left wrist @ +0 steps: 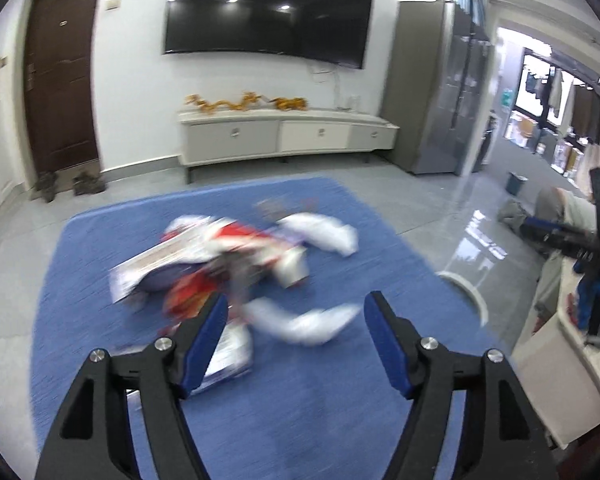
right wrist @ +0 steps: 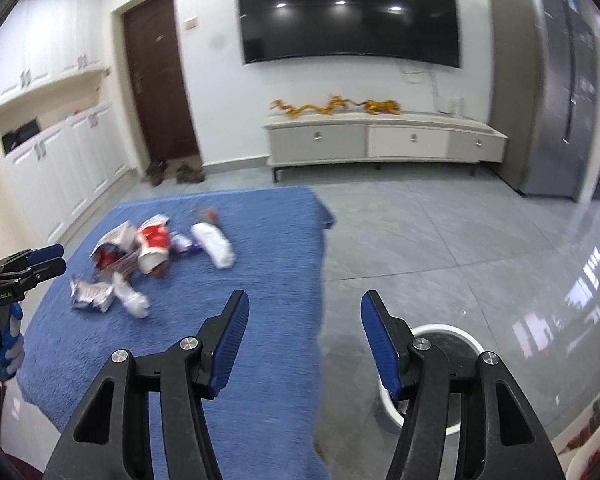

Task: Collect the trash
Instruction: 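Move both tools back to the trash pile on the rug, then grasp the white-blue milk-powder bag with the left tool while the right tool grasps a clear plastic bag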

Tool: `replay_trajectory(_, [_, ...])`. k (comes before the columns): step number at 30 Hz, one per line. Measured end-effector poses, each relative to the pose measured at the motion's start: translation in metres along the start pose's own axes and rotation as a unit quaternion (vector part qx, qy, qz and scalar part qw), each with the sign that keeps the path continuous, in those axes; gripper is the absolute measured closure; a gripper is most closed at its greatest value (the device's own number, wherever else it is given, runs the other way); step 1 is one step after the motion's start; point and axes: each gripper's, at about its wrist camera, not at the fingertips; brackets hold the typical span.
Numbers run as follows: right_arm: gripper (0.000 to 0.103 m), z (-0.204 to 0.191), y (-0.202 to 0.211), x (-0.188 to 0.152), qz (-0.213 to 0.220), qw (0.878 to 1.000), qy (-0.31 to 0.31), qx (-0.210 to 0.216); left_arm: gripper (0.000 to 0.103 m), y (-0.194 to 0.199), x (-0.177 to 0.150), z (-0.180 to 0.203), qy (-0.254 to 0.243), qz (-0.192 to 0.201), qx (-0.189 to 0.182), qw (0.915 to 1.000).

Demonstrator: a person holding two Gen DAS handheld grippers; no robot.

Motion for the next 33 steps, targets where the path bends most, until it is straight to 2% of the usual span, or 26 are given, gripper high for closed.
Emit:
replay_trajectory(3, [0.040,-0.031,-0.012,0.008,-0.015,0.999,0.034,0.012,0.033,0.004,-0.020,-0.037,-0.002,-0.018,0.034,0.9993])
replay_trajectory(5, [0.038,-0.050,-0.021,0.011,-0.027,0.998,0.052,0.024,0.032,0.004,-0.027,-0.046,-0.018,-0.029,0.049,0.9982])
replay_trajectory(10, [0.038,-0.091,-0.053,0.016,-0.060,0.993,0.078,0.065,0.031,-0.010,-0.034,-0.050,-0.098,-0.071,0.075,0.9898])
replay_trajectory(15, [0.038,-0.133,-0.088,0.015,-0.100,0.984,0.115,0.090,0.031,-0.035,-0.032,-0.047,-0.149,-0.118,0.049,0.9805])
replay_trajectory(24, [0.038,-0.186,-0.142,0.016,-0.156,0.967,0.171,0.110,0.031,-0.064,-0.025,-0.059,-0.210,-0.158,0.061,0.9628])
replay_trajectory(28, [0.038,-0.204,-0.158,0.019,-0.165,0.961,0.186,0.120,0.031,-0.081,-0.021,-0.066,-0.227,-0.185,0.048,0.9549])
replay_trajectory(30, [0.038,-0.211,-0.165,0.019,-0.170,0.959,0.190,0.126,0.031,-0.089,-0.020,-0.069,-0.224,-0.198,0.034,0.9537])
replay_trajectory(33, [0.038,-0.216,-0.177,0.019,-0.180,0.954,0.196,0.135,0.026,-0.093,-0.019,-0.076,-0.203,-0.203,0.002,0.9579])
Point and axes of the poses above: each gripper's, at about its wrist camera, not at the fingertips, and y roughly against the way its jaws point, z to its right, x to its top, and after that the axes turned 8 degrees about -z, right-handed
